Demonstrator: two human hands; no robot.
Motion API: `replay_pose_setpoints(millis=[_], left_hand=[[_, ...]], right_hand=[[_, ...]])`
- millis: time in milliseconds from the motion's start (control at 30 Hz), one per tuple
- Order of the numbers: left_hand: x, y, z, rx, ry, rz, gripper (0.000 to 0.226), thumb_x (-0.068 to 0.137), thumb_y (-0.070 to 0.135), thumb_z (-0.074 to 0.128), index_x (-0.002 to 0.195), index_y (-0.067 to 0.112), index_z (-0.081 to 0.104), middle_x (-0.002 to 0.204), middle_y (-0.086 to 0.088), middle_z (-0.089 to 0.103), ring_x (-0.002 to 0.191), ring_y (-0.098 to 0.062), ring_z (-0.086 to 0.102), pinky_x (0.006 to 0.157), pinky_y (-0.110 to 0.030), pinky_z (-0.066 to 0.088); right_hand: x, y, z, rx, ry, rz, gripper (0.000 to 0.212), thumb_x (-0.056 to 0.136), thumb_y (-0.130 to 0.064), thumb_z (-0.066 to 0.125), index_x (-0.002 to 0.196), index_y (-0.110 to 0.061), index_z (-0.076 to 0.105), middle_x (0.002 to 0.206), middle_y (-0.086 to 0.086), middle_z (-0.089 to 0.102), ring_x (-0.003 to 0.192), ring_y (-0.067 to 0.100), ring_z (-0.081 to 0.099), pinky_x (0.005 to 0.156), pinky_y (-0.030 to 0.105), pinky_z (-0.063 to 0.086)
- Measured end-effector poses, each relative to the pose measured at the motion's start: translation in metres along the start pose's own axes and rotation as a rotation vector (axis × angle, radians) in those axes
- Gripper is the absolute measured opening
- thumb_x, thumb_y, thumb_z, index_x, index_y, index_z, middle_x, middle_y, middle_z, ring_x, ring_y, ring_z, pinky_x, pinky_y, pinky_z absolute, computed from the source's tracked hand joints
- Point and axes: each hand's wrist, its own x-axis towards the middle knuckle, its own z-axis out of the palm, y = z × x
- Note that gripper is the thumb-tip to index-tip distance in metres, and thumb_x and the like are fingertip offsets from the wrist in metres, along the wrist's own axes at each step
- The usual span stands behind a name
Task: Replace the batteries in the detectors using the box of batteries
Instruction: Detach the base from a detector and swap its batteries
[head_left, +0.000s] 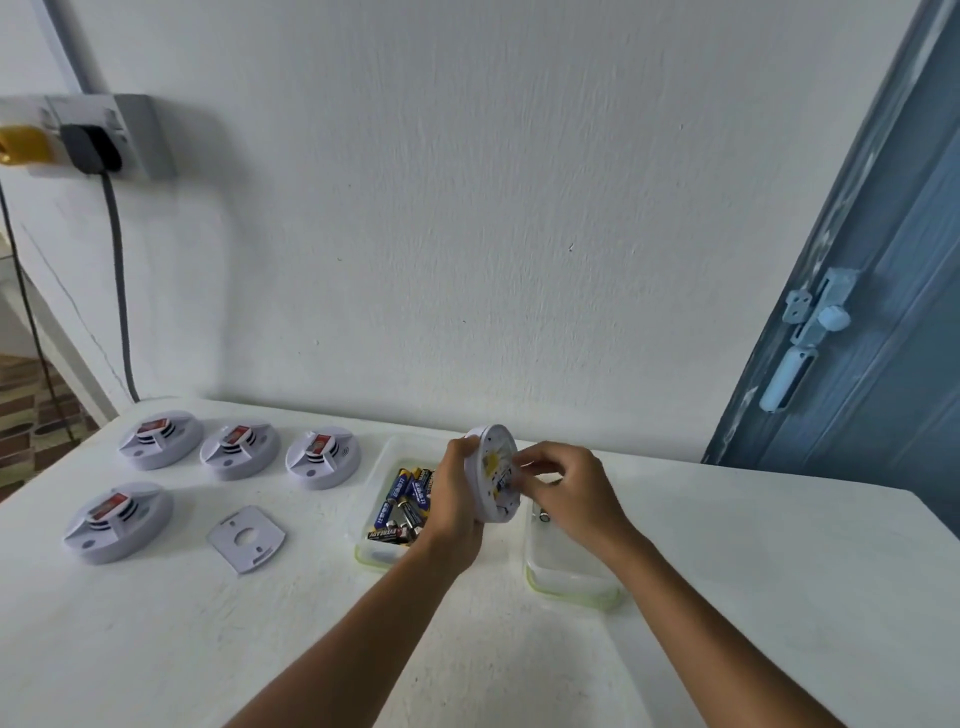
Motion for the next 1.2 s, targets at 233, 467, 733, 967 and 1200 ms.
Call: replay_pose_setpoints(millis=[233,467,733,967,1200], left_hand=[[0.001,0.001,0.007,-0.051,-0.036,-0.021,0.046,0.096,0.037,0.033,0.110,0.008,0.065,0.101,-0.018,0.066,0.097,-0.030,0.061,0.083,-0.044,0.049],[0.001,0.006,0.009,-0.162,-0.012,-0.069,0.038,0.092,0.035,0.041,0.088,0.006,0.066,0.076,-0.010,0.057,0.076,-0.022,0.059,0.068,-0.031,0.047],[0.010,0.012,0.002,-0.254,-0.043,-0.132,0.039,0.092,0.040,0.040,0.095,0.009,0.064,0.094,-0.015,0.055,0.092,-0.028,0.053,0.089,-0.044,0.041],[0.016,0.009,-0.006,-0.222,-0.011,-0.102,0.034,0.093,0.040,0.041,0.105,0.016,0.062,0.100,-0.013,0.059,0.095,-0.031,0.056,0.088,-0.049,0.046],[0.015,0.005,-0.011,-0.201,-0.004,-0.129,0.034,0.093,0.041,0.040,0.106,0.018,0.062,0.104,-0.014,0.059,0.098,-0.030,0.056,0.087,-0.048,0.046]], right_hand=[[-0.016,-0.011,0.005,-0.008,0.040,-0.064,0.023,0.079,-0.008,0.072,0.100,-0.014,0.075,0.089,-0.012,0.069,0.081,0.001,0.066,0.067,0.008,0.050],[-0.024,-0.003,0.021,-0.135,0.148,-0.381,0.024,0.083,-0.005,0.068,0.106,-0.006,0.073,0.095,0.007,0.076,0.078,0.012,0.070,0.070,0.012,0.054],[-0.020,0.008,0.010,-0.208,0.125,-0.580,0.026,0.093,-0.022,0.056,0.107,-0.006,0.070,0.107,0.002,0.068,0.098,0.008,0.062,0.082,0.016,0.051],[0.013,0.022,-0.010,-0.378,0.186,0.069,0.011,0.095,-0.019,0.057,0.103,-0.013,0.058,0.076,0.003,0.064,0.070,0.021,0.061,0.062,0.027,0.045],[0.036,0.030,0.004,-0.736,-0.060,0.300,0.018,0.089,0.000,0.044,0.102,-0.001,0.057,0.110,0.017,0.062,0.101,0.035,0.061,0.072,0.030,0.043]])
